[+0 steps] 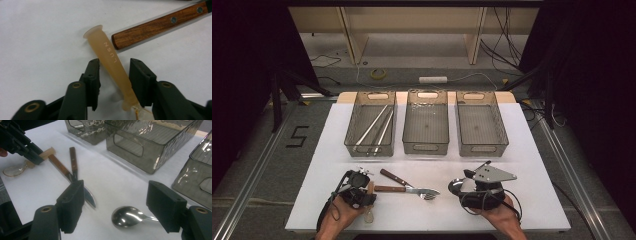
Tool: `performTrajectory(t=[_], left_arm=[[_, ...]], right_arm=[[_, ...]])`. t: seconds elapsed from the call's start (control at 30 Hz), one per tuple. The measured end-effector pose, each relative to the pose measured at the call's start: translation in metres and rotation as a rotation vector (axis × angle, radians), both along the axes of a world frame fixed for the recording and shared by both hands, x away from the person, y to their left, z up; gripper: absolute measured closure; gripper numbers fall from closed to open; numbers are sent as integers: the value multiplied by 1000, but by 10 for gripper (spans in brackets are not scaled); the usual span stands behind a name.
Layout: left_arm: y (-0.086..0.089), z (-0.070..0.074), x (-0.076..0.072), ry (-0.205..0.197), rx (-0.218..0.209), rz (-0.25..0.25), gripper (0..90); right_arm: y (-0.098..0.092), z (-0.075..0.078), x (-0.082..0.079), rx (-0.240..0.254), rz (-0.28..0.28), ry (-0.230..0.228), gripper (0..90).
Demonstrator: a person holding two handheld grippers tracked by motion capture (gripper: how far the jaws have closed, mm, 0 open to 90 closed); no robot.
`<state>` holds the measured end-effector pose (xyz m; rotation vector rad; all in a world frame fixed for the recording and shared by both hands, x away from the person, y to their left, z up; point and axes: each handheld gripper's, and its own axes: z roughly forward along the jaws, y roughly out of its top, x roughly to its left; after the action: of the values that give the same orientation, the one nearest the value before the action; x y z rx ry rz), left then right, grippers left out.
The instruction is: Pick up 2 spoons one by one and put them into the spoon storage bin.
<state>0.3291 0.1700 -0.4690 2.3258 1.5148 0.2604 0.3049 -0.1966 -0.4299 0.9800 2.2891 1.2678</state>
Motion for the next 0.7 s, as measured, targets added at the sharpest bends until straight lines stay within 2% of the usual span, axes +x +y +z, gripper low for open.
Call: performTrajectory(t=[0.4, 0.57, 0.7], left_arm=[[3, 0, 0, -5, 4, 12, 745], [3, 1, 0, -8, 4, 15, 755], [6, 5, 0, -32, -7, 22, 760]], right_arm=[[0, 0, 0, -2, 2, 0, 317], [0, 0, 0, -2, 3, 0, 317], [0, 0, 0, 0, 4, -3, 317]])
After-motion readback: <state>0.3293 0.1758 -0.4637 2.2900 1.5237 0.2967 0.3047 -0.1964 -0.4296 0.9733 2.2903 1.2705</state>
